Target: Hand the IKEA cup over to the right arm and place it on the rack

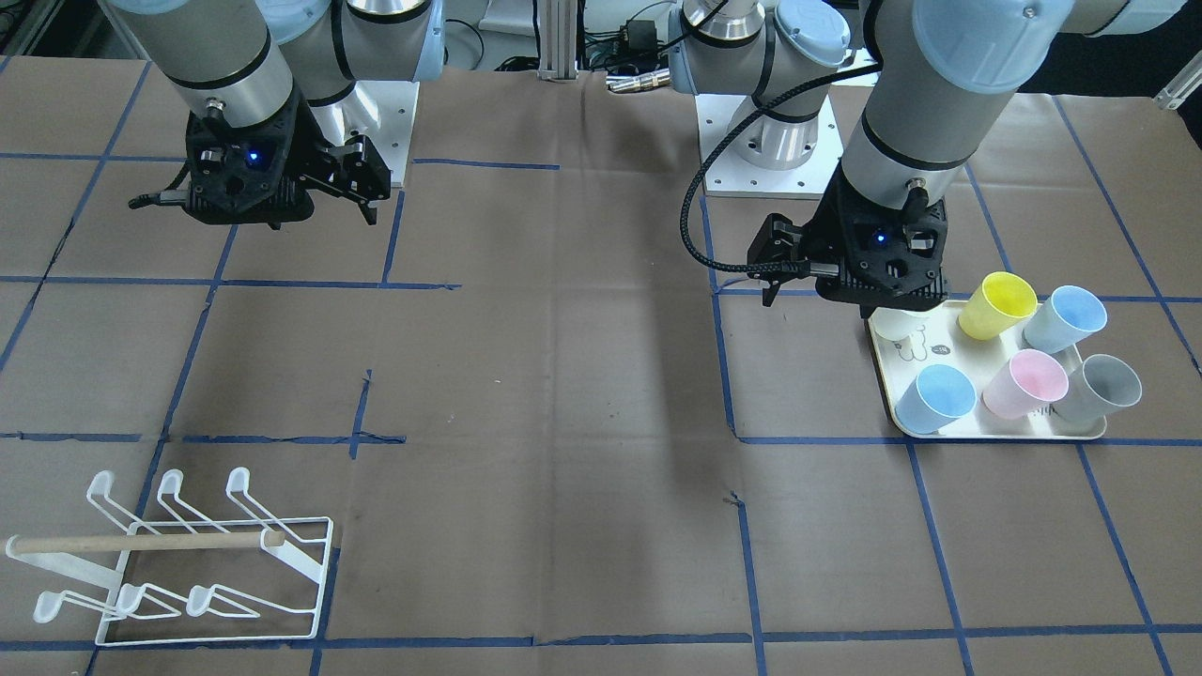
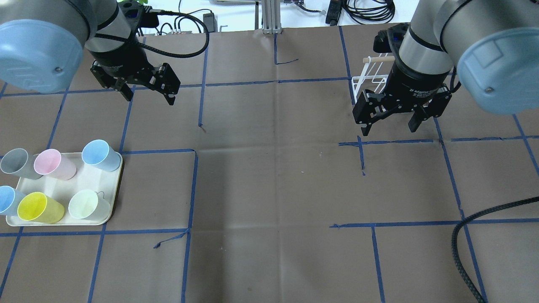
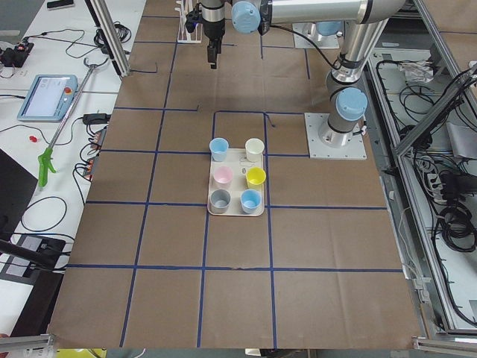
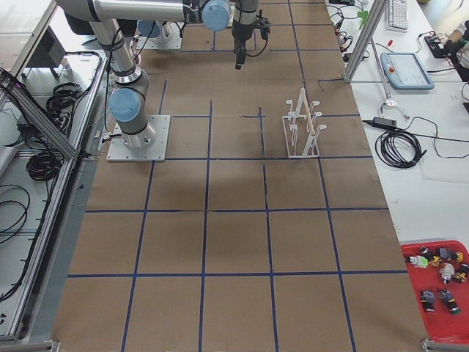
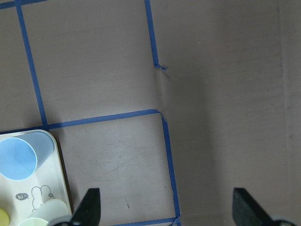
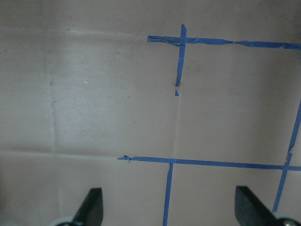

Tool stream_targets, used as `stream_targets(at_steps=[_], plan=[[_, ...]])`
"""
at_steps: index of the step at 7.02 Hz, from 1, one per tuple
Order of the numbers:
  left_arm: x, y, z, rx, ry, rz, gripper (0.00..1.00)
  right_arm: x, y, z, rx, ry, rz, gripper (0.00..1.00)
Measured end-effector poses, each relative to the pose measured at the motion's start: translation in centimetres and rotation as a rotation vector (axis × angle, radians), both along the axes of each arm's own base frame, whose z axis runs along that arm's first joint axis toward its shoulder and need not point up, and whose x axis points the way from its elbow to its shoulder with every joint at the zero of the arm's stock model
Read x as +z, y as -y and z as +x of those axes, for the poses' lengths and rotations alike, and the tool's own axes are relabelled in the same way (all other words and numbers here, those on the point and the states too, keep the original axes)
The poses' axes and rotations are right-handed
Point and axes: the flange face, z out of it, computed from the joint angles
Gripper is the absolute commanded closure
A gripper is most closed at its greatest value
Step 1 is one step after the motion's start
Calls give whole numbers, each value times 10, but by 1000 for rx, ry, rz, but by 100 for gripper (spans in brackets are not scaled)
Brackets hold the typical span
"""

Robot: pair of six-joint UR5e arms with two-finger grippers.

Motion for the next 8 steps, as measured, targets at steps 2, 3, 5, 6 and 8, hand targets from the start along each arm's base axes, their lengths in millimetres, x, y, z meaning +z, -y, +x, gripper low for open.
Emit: stream_targets(at_steps=[2, 3, 5, 6, 8], plan=[[-1, 0, 0, 0, -1, 0, 0, 1, 0, 0, -7, 1, -4, 0], [-2, 0, 2, -2, -1, 1, 0, 2, 1, 0, -7, 4, -7, 0], [-10, -1, 24, -29, -3, 17, 1, -1, 1, 0, -4, 7, -5, 0], [-16, -2, 49, -32, -5, 21, 1, -2, 0, 0, -2, 7, -2, 0], [-33, -2, 107, -52, -2, 10, 1, -3, 0, 0, -1, 8, 0, 0]])
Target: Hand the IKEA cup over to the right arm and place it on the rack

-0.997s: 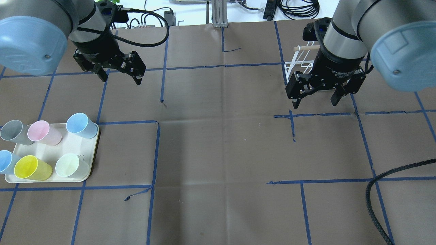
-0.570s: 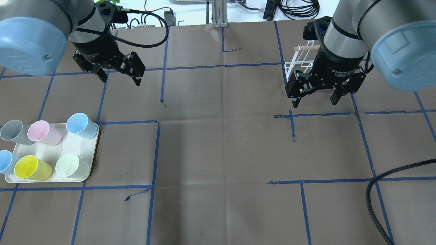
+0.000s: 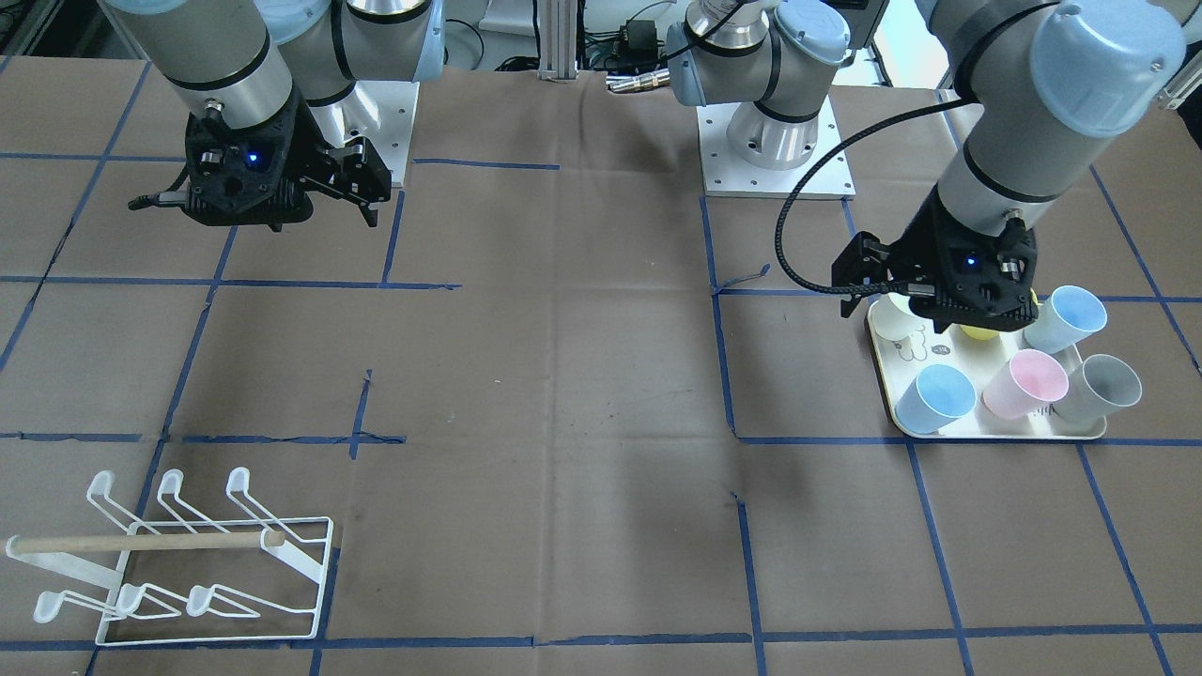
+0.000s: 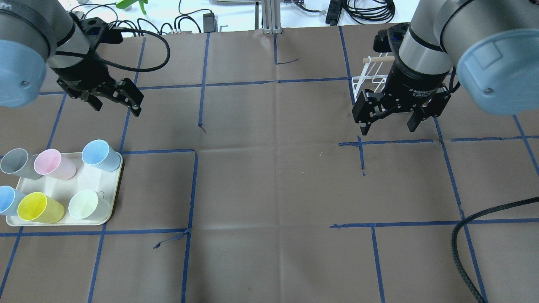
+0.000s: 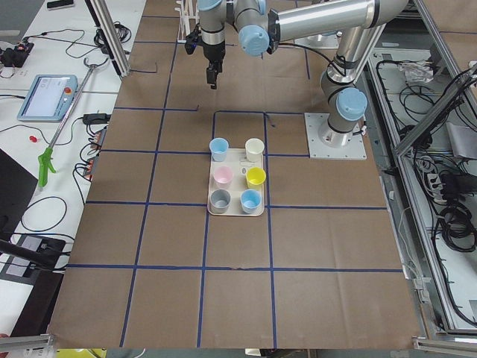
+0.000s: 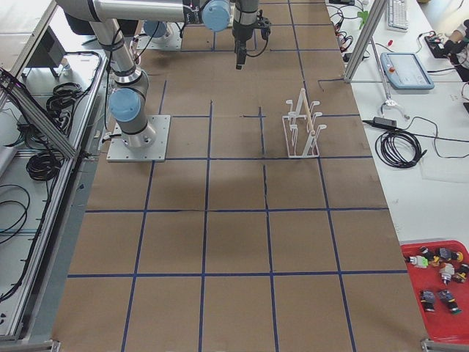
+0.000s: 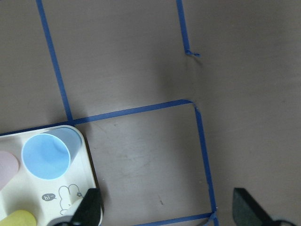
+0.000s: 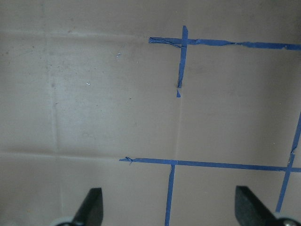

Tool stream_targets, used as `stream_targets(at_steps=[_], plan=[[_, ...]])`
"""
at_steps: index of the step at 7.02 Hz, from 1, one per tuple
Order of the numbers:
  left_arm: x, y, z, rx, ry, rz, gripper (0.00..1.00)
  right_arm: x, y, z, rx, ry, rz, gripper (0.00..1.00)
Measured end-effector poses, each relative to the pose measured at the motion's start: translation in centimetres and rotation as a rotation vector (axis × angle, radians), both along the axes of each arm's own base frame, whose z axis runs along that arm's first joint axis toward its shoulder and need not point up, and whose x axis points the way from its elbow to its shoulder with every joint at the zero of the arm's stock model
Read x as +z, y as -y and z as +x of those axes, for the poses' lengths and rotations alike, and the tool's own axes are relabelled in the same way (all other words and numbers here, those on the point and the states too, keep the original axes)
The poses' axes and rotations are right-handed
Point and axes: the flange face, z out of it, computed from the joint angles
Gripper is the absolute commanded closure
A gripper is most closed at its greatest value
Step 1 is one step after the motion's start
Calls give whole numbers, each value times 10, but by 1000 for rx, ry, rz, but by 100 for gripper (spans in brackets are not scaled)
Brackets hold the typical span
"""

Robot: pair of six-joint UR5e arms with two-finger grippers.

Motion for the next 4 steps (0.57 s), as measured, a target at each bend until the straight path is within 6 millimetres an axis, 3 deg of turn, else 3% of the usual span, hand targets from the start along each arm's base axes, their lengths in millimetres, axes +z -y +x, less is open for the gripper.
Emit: stream_targets(at_steps=[2, 3, 4], plan=[[-24, -8, 77, 8, -5, 11, 1, -1, 0, 0, 0, 0, 2, 0], [-38, -16, 108, 15, -11, 19, 1, -1, 0, 0, 0, 0, 3, 0], [-55, -23, 126, 27, -13, 20, 1, -1, 0, 0, 0, 0, 3, 0]])
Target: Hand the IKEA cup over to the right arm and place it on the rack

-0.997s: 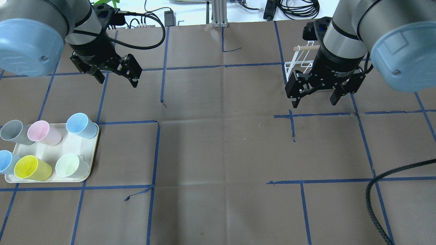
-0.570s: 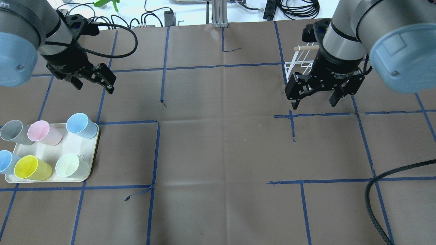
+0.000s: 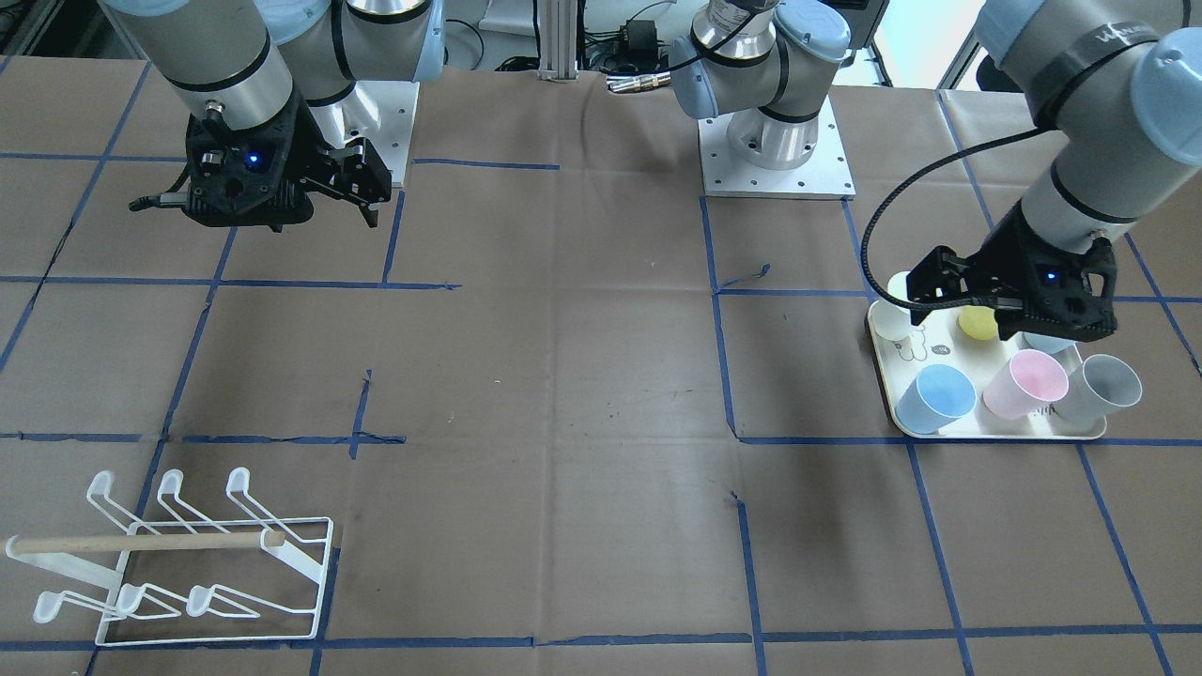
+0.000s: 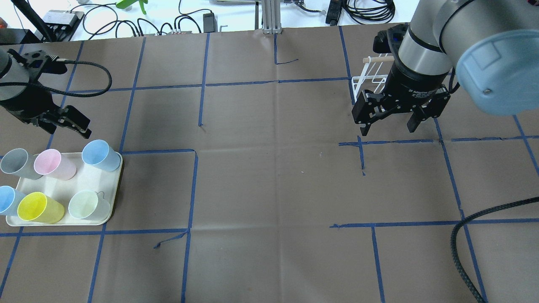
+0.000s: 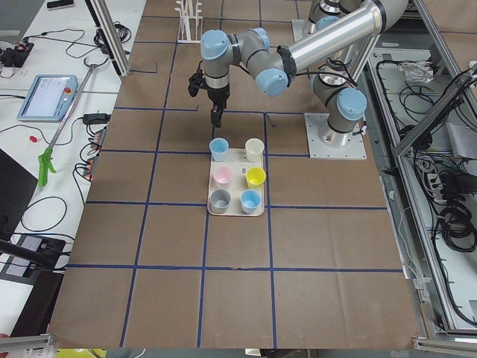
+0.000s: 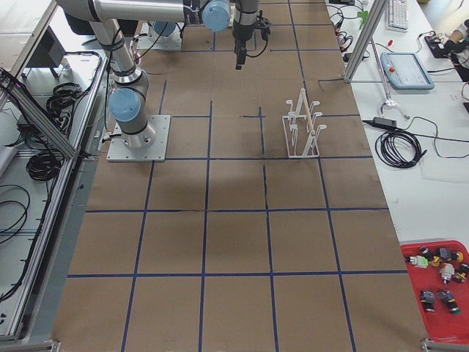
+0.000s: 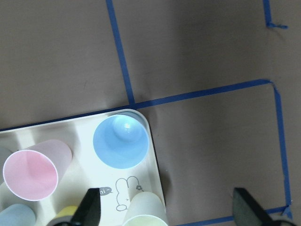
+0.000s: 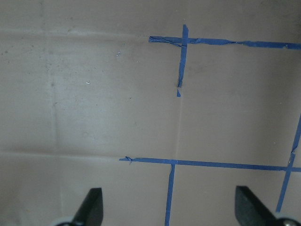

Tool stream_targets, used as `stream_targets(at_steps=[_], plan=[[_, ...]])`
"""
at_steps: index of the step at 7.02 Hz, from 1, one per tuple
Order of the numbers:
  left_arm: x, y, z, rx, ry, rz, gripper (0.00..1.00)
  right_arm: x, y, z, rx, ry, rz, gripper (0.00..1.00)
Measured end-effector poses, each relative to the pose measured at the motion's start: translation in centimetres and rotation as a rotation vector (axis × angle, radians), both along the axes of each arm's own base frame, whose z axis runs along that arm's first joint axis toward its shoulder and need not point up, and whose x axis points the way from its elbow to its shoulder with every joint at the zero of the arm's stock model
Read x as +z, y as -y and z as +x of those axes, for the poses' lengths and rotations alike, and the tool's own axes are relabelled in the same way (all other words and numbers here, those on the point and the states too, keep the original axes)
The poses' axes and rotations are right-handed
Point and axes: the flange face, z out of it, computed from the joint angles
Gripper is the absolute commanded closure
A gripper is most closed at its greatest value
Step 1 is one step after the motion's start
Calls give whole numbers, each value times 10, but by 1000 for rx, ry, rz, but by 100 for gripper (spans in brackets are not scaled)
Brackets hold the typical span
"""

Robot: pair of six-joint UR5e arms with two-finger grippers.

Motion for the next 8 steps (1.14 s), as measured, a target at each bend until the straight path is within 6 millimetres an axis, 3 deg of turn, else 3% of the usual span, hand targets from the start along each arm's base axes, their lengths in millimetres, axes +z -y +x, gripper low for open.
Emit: stream_targets(at_steps=[2, 5, 8], plan=[[-32, 0, 8, 56, 10, -21, 1, 2, 0, 0, 1, 1, -4, 0], [-68, 13, -8, 94, -2, -4, 1, 0, 0, 0, 3, 0, -1, 0], [-120, 20, -10, 88, 2, -13, 1, -1, 0, 0, 4, -5, 4, 0]])
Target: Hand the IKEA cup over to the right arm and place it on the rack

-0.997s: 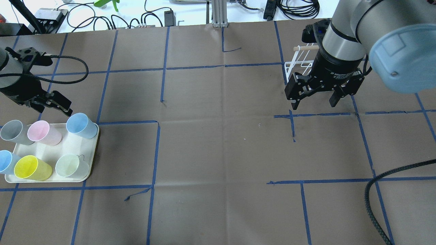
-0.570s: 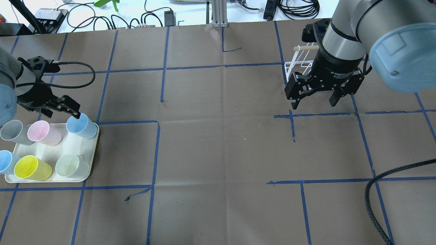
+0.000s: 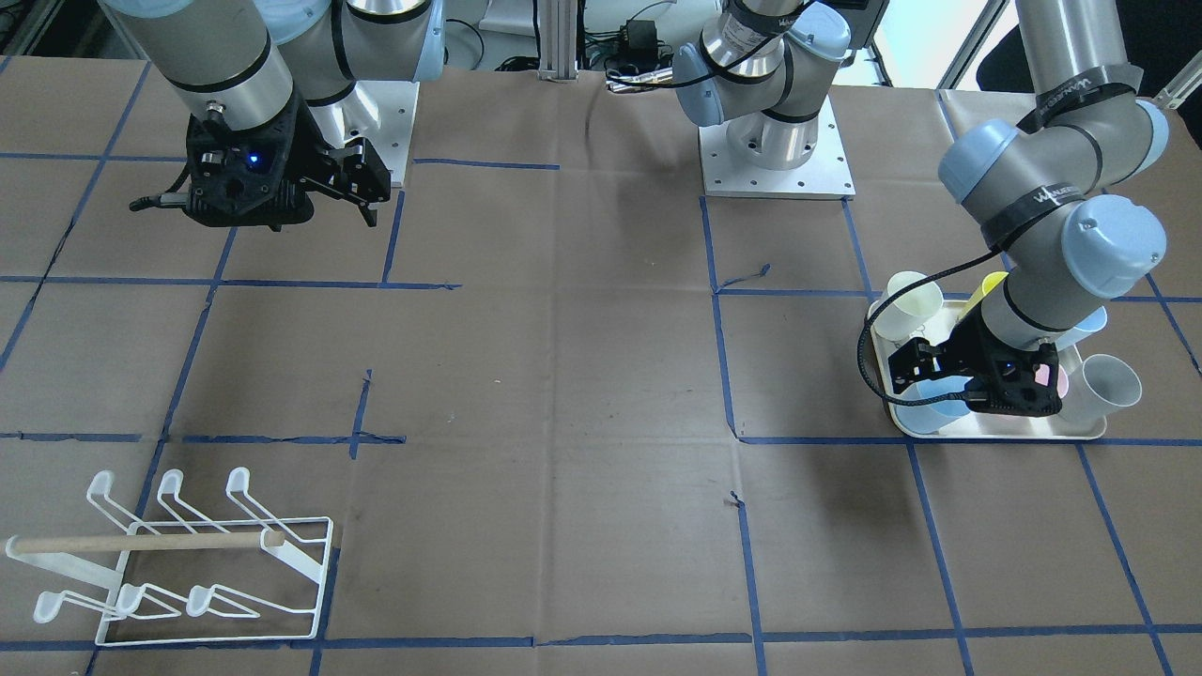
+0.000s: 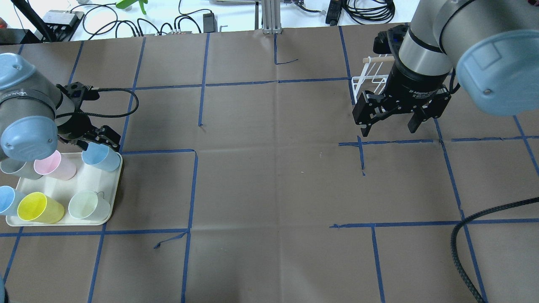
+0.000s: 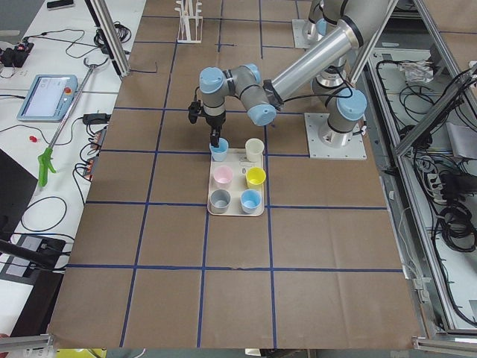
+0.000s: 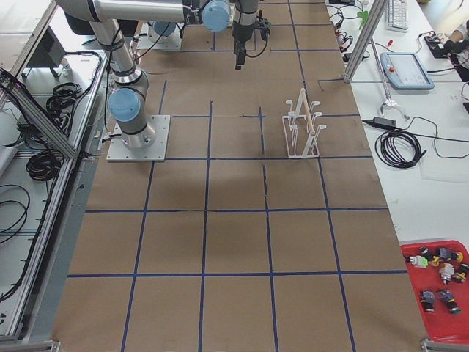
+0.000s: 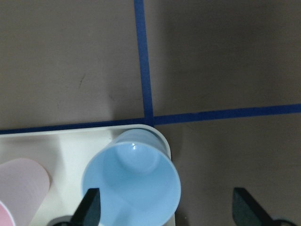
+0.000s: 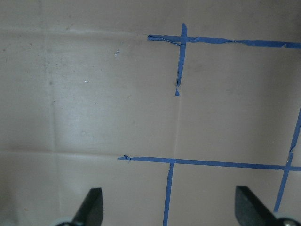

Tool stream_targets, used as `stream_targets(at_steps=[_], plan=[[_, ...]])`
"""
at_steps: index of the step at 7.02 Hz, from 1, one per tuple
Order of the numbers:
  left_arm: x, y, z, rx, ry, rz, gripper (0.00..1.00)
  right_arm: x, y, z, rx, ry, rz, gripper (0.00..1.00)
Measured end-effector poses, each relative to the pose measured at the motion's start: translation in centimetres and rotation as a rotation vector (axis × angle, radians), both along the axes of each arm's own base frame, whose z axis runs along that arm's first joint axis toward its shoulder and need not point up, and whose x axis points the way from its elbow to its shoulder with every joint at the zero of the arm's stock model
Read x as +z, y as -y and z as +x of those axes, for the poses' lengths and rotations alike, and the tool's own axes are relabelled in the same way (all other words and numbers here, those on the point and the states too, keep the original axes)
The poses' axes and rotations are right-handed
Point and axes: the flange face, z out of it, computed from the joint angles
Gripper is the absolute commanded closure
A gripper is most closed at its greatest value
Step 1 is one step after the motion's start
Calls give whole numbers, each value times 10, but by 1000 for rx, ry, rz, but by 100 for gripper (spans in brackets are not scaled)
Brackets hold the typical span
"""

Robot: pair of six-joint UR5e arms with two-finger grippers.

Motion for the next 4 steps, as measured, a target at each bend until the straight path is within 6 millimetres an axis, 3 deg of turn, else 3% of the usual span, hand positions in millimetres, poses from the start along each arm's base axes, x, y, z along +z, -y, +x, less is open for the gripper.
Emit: stream_targets(at_steps=[3, 4], plan=[[-22, -12, -7, 1, -5, 7, 1, -1, 0, 0, 0, -3, 0, 0], [-25, -13, -8, 1, -8, 11, 19, -1, 1, 0, 0, -2, 0, 0]])
